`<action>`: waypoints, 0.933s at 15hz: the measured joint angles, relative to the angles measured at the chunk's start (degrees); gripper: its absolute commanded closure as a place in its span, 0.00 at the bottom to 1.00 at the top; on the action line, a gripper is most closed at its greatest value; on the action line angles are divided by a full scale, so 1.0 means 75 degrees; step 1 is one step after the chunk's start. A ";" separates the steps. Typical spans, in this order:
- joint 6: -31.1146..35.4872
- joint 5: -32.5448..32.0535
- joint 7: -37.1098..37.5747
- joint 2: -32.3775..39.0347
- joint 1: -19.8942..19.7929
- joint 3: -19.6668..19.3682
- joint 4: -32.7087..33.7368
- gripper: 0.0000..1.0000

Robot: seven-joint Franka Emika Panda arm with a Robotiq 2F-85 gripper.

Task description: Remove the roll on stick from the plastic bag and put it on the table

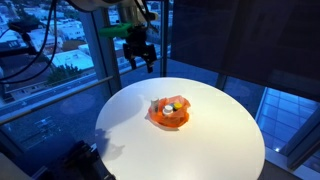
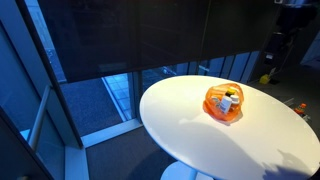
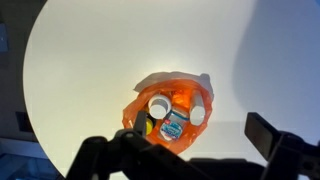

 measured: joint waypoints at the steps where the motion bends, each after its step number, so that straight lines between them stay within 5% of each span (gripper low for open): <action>1: 0.0175 0.0122 0.0000 0.0197 0.0000 -0.0025 0.0076 0.00; 14: 0.0606 0.0667 -0.0037 0.1045 0.0010 -0.0092 0.0404 0.00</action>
